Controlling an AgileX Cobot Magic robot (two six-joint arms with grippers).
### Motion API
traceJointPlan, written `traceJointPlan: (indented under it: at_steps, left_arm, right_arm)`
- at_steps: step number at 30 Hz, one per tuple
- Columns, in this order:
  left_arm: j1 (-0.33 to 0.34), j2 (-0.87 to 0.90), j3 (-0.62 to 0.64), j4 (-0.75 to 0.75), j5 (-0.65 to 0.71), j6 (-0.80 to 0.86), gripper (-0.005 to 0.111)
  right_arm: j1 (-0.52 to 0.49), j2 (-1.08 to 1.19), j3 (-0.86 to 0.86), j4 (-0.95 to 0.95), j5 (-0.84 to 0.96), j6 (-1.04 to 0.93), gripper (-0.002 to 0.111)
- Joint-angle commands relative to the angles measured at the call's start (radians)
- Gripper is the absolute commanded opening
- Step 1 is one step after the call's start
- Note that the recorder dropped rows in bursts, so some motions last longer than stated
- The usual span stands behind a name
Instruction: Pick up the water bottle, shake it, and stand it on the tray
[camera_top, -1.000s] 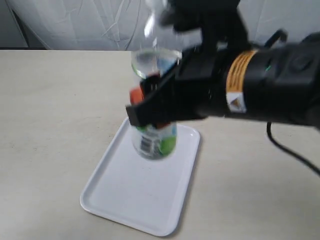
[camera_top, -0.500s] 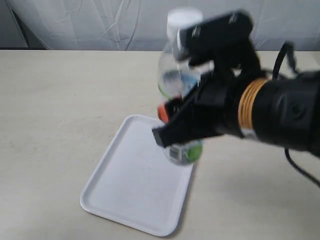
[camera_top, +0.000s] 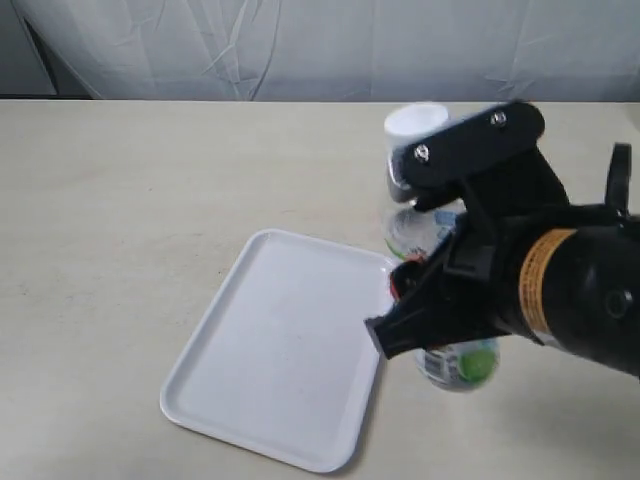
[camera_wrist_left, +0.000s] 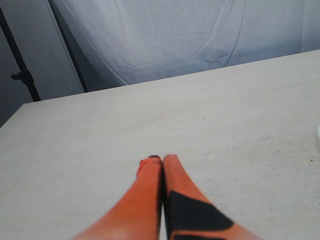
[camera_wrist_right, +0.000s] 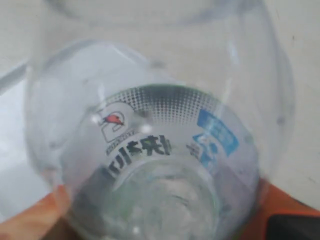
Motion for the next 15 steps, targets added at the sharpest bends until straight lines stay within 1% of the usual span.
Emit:
traceJointPlan:
  at_steps: [1, 3, 4, 5, 6, 7, 8, 9, 11, 12, 13, 15]
  left_arm:
    - [0.0, -0.005, 0.004, 0.004, -0.013, -0.001, 0.0]
    - [0.0, -0.005, 0.004, 0.004, -0.013, -0.001, 0.0]
    - [0.0, -0.005, 0.004, 0.004, -0.013, -0.001, 0.0]
    - [0.0, -0.005, 0.004, 0.004, -0.013, -0.001, 0.0]
    - [0.0, -0.005, 0.004, 0.004, -0.013, -0.001, 0.0]
    - [0.0, -0.005, 0.004, 0.004, -0.013, -0.001, 0.0]
    - [0.0, -0.005, 0.004, 0.004, -0.013, -0.001, 0.0]
    - [0.0, -0.005, 0.004, 0.004, -0.013, -0.001, 0.0]
    - [0.0, -0.005, 0.004, 0.004, -0.013, -0.001, 0.0]
    - [0.0, -0.005, 0.004, 0.004, -0.013, -0.001, 0.0]
    - [0.0, -0.005, 0.004, 0.004, -0.013, -0.001, 0.0]
    - [0.0, -0.005, 0.004, 0.004, -0.013, -0.001, 0.0]
  right_arm:
    - [0.04, -0.145, -0.059, -0.151, -0.114, 0.045, -0.001]
    - [0.038, -0.182, -0.058, -0.342, -0.198, 0.12, -0.001]
    - [0.038, -0.18, -0.049, -0.449, -0.178, 0.216, -0.001]
    - [0.038, -0.164, -0.038, -0.525, -0.104, 0.337, -0.001]
    - [0.038, -0.145, -0.029, -0.554, -0.018, 0.459, -0.001]
    - [0.038, -0.119, -0.026, -0.542, 0.037, 0.53, -0.001]
    - [0.038, -0.098, -0.026, -0.493, 0.018, 0.525, -0.001]
    - [0.041, -0.085, -0.026, -0.454, -0.052, 0.501, -0.001]
    - [0.04, -0.07, -0.026, -0.406, -0.363, 0.367, -0.001]
    - [0.04, -0.062, -0.024, -0.424, -0.446, 0.296, -0.001]
    - [0.04, -0.054, -0.031, -0.451, -0.428, 0.28, -0.001]
    - [0.04, -0.023, -0.063, -0.476, -0.108, 0.421, -0.001]
